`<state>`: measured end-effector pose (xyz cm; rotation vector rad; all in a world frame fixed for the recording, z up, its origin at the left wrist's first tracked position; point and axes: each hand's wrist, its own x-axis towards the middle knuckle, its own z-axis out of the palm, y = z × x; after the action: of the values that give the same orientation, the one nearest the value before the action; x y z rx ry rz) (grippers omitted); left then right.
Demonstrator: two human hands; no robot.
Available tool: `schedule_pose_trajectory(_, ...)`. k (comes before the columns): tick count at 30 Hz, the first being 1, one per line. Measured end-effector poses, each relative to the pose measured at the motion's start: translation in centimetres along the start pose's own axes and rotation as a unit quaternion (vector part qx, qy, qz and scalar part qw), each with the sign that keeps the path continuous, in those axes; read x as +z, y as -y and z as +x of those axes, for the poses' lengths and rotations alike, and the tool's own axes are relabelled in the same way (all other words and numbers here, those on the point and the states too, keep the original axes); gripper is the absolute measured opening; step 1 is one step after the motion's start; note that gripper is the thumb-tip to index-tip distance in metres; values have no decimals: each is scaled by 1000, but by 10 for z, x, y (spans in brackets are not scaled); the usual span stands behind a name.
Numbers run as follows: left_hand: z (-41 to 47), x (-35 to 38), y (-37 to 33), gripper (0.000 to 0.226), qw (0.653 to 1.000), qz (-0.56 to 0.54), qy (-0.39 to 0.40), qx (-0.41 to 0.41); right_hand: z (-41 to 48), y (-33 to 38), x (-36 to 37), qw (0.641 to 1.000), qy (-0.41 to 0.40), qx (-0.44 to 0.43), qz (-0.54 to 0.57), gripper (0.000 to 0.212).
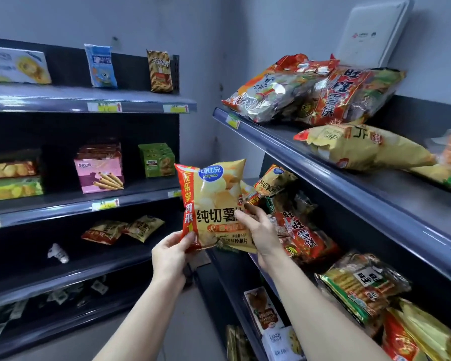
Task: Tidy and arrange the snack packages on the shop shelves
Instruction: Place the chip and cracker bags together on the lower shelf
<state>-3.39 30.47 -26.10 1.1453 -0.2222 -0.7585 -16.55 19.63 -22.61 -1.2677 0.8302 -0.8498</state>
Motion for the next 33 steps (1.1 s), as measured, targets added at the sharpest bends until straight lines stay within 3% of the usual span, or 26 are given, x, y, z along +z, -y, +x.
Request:
schedule_pose_trajectory(7, 121, -2, -6, 5, 999, 36, 25, -14, 110, -15, 25, 993, -104, 31, -41, 31)
schedule_pose_trajectory(19, 273, 20, 16, 5, 992, 84, 61, -68, 271, -50, 17, 947, -177, 64, -262, 43)
schedule_pose_trajectory(26, 341, 40, 36, 11, 988, 108, 72, -86, 353, -68, 1, 886, -145, 84, -432, 54)
schedule_pose_trajectory(28, 356, 45, 39, 13, 987, 113, 77, -89, 370, -75, -3, 851, -115, 102, -502, 57)
schedule_pose_trajectory(33, 385, 51, 41, 6, 982, 109, 113, -108, 394, -79, -6, 774, -148, 149, -598, 39)
